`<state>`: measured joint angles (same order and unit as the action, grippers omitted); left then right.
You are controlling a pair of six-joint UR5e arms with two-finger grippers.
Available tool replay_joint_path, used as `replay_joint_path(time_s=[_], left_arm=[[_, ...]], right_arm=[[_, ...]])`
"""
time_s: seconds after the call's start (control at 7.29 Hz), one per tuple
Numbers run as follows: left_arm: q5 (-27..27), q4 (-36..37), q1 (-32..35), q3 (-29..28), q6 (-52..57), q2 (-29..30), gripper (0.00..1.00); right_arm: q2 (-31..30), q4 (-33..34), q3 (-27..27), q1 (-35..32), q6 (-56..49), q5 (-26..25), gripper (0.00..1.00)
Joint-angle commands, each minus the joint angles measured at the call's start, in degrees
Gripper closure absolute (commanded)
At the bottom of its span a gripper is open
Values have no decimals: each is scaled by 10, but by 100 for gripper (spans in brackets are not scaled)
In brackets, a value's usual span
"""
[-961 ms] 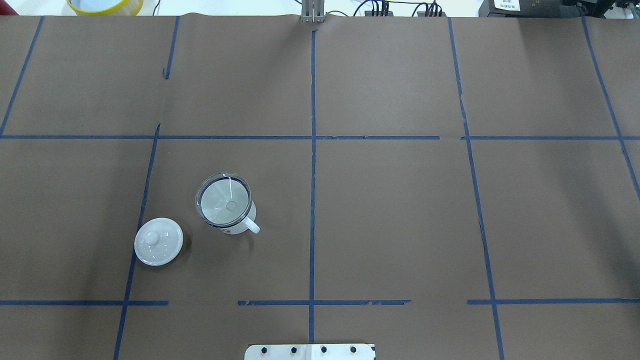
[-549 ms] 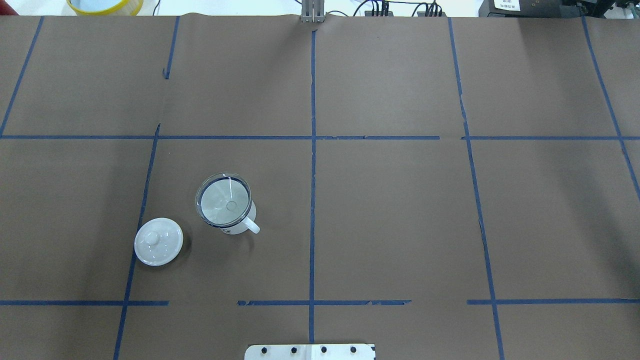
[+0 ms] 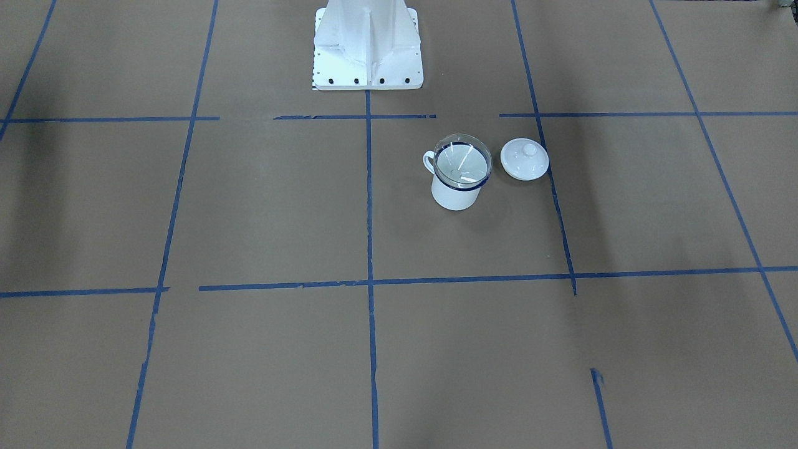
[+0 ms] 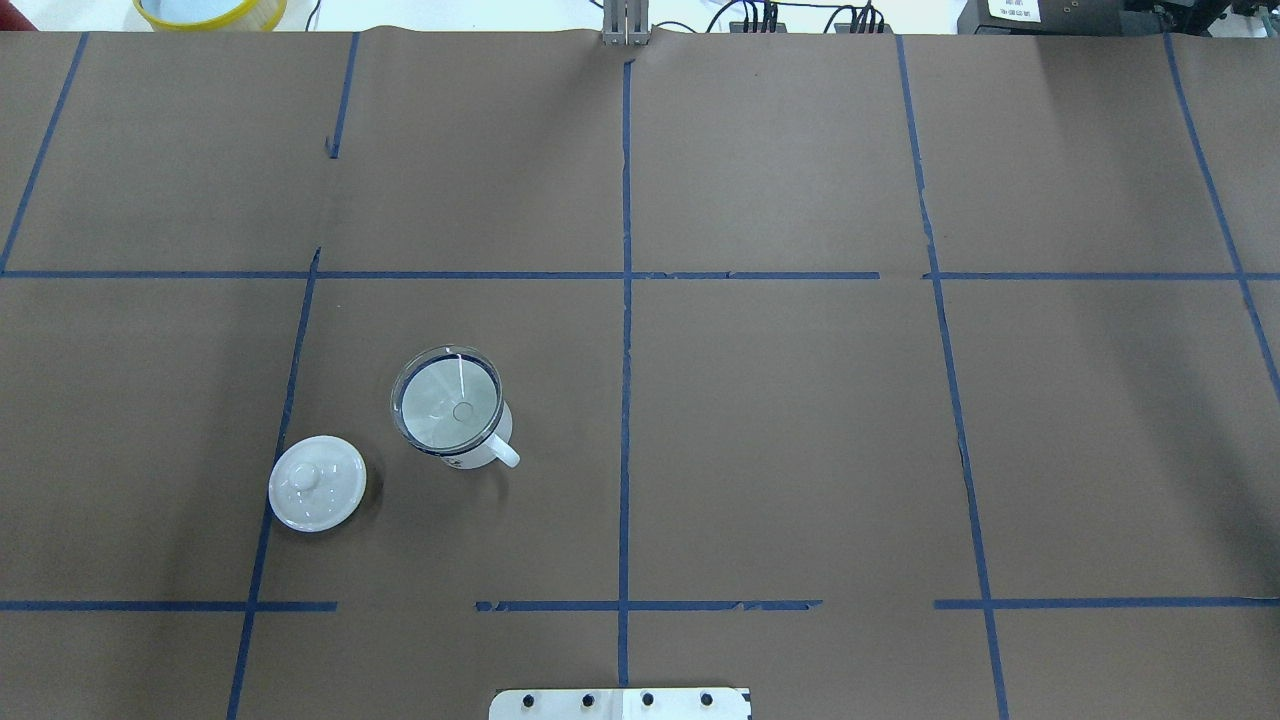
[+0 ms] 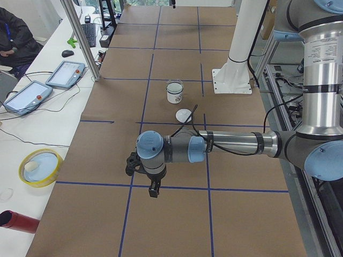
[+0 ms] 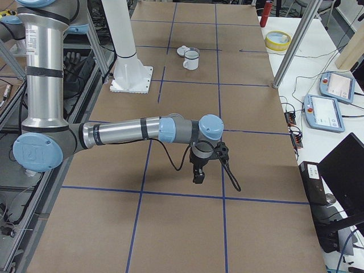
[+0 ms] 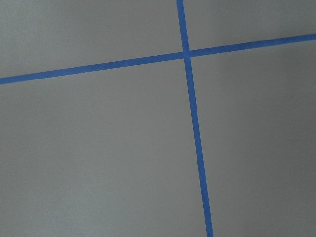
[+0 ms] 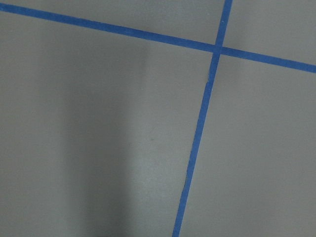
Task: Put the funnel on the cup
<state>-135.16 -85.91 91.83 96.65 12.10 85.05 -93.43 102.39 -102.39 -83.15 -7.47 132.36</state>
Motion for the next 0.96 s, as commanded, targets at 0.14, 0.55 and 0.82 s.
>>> replay_joint_path(time_s=[0.14, 0.55, 0.82], left_arm=[[1, -4, -1, 7, 2, 4, 0], [0, -3, -1, 4, 2, 0, 0], [0, -2, 0, 4, 2, -1, 0]], right_arm=[[0, 0, 0, 0, 0, 0, 0], [0, 0, 0, 0, 0, 0, 0], [1, 0, 0, 0, 0, 0, 0]])
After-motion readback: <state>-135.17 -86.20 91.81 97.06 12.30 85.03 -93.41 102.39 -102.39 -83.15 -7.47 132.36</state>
